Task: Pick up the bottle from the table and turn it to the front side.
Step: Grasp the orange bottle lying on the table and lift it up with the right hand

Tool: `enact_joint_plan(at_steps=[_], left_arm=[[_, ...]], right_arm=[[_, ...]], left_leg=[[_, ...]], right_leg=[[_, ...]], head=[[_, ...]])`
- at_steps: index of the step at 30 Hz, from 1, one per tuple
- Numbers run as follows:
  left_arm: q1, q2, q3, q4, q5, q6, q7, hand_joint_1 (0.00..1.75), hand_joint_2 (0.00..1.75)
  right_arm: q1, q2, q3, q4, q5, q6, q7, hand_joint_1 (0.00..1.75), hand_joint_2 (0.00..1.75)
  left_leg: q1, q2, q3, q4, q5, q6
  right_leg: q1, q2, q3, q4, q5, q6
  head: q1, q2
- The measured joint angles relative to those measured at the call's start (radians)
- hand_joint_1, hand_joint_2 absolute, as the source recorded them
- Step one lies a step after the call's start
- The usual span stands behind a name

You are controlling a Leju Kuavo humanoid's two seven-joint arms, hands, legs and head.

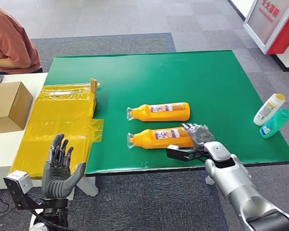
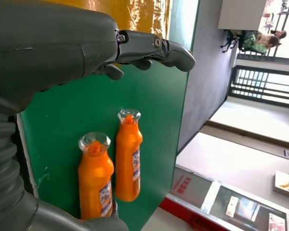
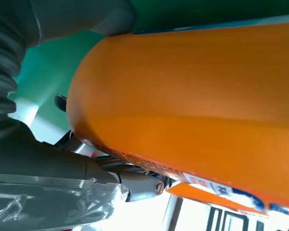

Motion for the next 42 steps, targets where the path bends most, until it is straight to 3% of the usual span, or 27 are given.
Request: enact_joint_plan(at_steps=[5,8,12,18,32,42], left_arm=[[0.012,0.001,0.000,0.000,0.008,0.005,-0.024,0.00,1.75],[0.021,0.004,0.000,0.000,0.011,0.011,-0.035,0.00,1.75],[0.024,0.008,-0.003,0.000,0.017,0.024,-0.047,0.00,1.75],[0.024,0.017,-0.017,0.000,0.025,0.042,-0.051,0.00,1.75],[0.018,0.030,-0.047,0.005,0.078,0.058,-0.052,0.00,1.75],[-0.056,0.023,-0.067,0.044,0.166,0.020,-0.042,0.00,1.75]], right_arm=[[0.157,0.010,-0.124,-0.167,-0.422,0.113,-0.158,1.75,1.75],[0.273,0.032,-0.210,-0.298,-0.629,0.177,-0.197,1.75,1.75],[0.368,0.061,-0.298,-0.436,-0.804,0.223,-0.220,1.75,1.75],[0.420,0.103,-0.382,-0.535,-1.001,0.263,-0.216,1.75,1.75],[0.439,0.171,-0.439,-0.596,-1.186,0.250,-0.186,1.75,1.75],[0.438,0.231,-0.436,-0.602,-1.281,0.261,-0.186,1.75,1.75]], left_leg=[[0.000,-0.005,-0.005,0.000,0.000,0.001],[0.000,-0.009,-0.012,0.000,0.000,0.001],[0.000,-0.009,-0.017,0.000,0.000,0.001],[0.000,-0.009,-0.019,0.000,-0.001,0.002],[0.000,-0.009,-0.019,0.000,-0.001,0.001],[0.000,-0.009,-0.019,0.000,-0.001,0.001]], right_leg=[[0.000,-0.007,-0.001,0.000,-0.004,0.002],[0.000,-0.011,-0.006,0.001,-0.005,0.002],[0.000,-0.012,-0.012,0.001,-0.006,0.002],[-0.001,-0.012,-0.013,0.001,-0.007,0.002],[-0.001,-0.012,-0.014,0.001,-0.006,0.002],[-0.001,-0.012,-0.014,0.001,-0.006,0.002]], head=[[0.000,0.000],[0.000,0.000],[0.000,0.000],[0.000,0.000],[0.000,0.000],[0.000,0.000]])
